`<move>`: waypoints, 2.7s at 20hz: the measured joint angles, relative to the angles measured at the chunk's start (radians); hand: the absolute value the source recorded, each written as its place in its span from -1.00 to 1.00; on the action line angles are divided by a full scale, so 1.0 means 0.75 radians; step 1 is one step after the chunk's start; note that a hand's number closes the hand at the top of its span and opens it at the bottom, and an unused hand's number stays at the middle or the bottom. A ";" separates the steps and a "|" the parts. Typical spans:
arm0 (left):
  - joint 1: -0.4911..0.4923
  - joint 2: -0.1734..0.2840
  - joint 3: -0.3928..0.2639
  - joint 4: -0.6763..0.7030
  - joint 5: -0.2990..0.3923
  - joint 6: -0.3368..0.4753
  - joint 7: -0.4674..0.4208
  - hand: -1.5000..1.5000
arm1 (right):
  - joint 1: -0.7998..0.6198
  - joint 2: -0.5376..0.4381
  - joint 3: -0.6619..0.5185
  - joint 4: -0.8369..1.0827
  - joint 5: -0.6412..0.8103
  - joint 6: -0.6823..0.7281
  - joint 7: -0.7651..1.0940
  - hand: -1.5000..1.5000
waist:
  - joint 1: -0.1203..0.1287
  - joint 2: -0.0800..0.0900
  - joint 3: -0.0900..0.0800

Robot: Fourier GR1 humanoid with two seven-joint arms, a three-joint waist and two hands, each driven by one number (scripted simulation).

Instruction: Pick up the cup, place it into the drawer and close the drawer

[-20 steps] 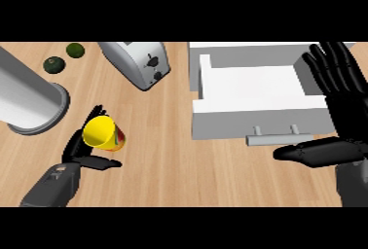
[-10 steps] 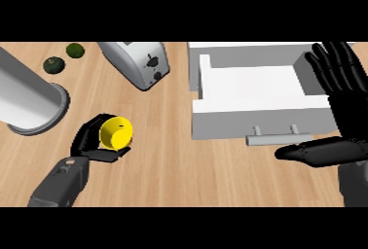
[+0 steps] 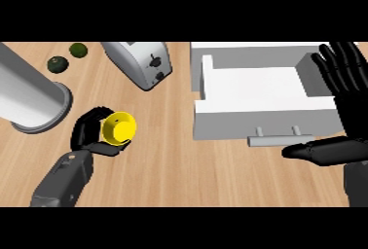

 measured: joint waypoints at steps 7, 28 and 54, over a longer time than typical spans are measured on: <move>0.006 -0.063 0.049 -0.105 0.066 0.063 -0.002 1.00 | -0.001 0.001 0.000 -0.014 0.012 -0.018 0.030 -1.00 | 0.026 -0.013 0.003; -0.537 -0.262 -0.275 -0.684 0.125 0.427 0.773 1.00 | 0.028 -0.003 -0.023 0.018 0.049 -0.022 -0.020 -1.00 | 0.029 -0.022 0.006; -0.973 -0.267 -0.811 -0.010 0.379 0.668 1.117 -1.00 | -0.114 0.000 0.028 0.096 -0.001 0.060 -0.073 -1.00 | -0.190 0.041 0.009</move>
